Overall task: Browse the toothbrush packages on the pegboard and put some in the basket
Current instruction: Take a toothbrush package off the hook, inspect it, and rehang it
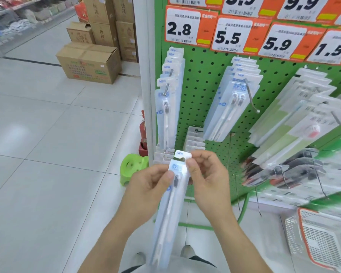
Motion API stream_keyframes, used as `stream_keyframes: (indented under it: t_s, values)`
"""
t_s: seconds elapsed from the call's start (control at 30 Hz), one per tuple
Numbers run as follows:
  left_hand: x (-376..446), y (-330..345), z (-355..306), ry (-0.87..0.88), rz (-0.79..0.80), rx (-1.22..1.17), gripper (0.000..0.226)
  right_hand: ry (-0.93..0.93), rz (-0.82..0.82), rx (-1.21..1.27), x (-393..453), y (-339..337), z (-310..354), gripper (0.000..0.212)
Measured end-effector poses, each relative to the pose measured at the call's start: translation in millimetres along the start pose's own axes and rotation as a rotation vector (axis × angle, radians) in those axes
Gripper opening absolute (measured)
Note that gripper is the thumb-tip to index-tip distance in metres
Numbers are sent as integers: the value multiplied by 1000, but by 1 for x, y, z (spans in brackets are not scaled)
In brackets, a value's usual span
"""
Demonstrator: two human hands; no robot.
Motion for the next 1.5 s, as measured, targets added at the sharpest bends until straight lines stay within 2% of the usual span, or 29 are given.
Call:
stream_keyframes:
  t_s: [0.1, 0.27, 0.47, 0.53, 0.63, 0.7, 0.8, 0.9, 1.0, 1.1, 1.2, 1.37, 1.5]
  values:
    - [-6, -5, 18, -74, -96, 0, 15, 59, 154, -50, 3, 6, -13, 11]
    - [-11, -8, 30, -135, -137, -43, 17, 50, 361, -146, 3, 6, -22, 28]
    - [-21, 2, 44, -198, 6, -7, 20, 87, 316, -144, 4, -4, -39, 30]
    - [-26, 4, 49, -237, 59, 21, 20, 144, 393, -156, 1, -4, -48, 41]
    - [-32, 2, 58, -271, 81, 43, 21, 211, 557, -172, -7, 4, -54, 68]
    - [-37, 2, 63, -285, 94, 44, 24, 201, 520, -112, -7, 3, -55, 73]
    - [-43, 3, 66, -302, 105, 49, 22, 204, 430, -54, -6, 2, -57, 71]
    - [-44, 0, 69, -280, 61, 43, 22, 276, 465, -14, -10, 8, -64, 63]
    - [-42, 0, 73, -278, 48, 12, 22, 294, 468, 14, -8, 9, -67, 42]
    - [-50, 5, 80, -348, 138, -48, 23, 292, 363, 76, -1, 1, -69, 25]
    - [-61, 4, 89, -415, 160, -94, 25, 345, 285, 174, 4, -9, -75, 22]
    - [-63, 7, 97, -405, 51, -114, 23, 358, 472, 126, 0, 0, -73, 25]
    - [-60, 11, 95, -389, 100, -91, 26, 356, 318, 151, 10, -13, -76, 27]
Point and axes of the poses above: each hand's wrist, its own x-axis towards the middle knuckle, its own y-axis out of the palm, z = x × y, the point moved 7 cm from there along x, towards the middle knuckle, and after that the axes turned 6 degrees about y, right-handed, at the moved point
